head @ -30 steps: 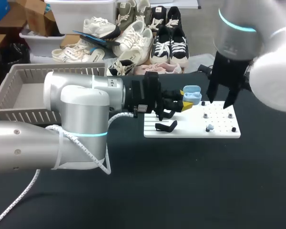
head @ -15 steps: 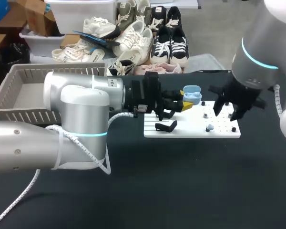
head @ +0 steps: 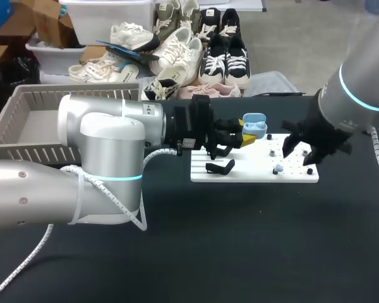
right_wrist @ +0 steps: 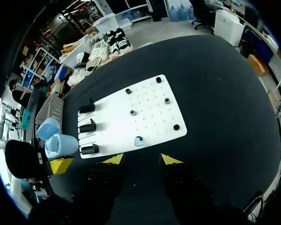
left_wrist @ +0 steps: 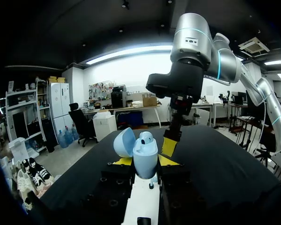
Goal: Pick up each earbud case from the left stands, insert the matching earbuds, close the lid, and place the case in the box.
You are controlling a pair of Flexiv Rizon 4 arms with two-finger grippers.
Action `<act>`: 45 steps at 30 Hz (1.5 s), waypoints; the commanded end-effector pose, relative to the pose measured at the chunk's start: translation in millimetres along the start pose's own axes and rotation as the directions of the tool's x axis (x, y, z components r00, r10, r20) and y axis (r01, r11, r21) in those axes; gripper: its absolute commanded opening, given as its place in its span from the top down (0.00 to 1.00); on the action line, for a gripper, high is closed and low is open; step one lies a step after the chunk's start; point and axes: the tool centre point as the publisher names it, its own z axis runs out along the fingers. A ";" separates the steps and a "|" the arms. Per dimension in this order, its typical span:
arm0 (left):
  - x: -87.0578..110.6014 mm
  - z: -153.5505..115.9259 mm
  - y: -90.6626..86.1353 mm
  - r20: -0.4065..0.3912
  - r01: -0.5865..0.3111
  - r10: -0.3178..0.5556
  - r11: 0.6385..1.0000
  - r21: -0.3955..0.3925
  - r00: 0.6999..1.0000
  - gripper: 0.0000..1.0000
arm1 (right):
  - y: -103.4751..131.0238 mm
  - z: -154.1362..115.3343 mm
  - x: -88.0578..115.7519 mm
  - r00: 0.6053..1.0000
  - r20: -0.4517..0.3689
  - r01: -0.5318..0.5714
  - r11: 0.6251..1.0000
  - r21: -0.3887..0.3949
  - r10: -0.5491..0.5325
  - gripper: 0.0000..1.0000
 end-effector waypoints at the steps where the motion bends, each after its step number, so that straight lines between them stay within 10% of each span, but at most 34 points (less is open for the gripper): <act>1: 0.9 0.3 -0.5 0.004 -0.001 0.001 1.000 -0.003 1.000 1.00 | -1.2 11.7 -0.6 1.000 0.008 -0.008 1.000 -0.016 0.009 0.56; 45: 0.9 0.3 -0.5 0.004 -0.001 0.001 1.000 -0.003 1.000 1.00 | 7.6 61.5 0.5 0.997 -0.038 -0.061 0.998 -0.018 0.061 0.56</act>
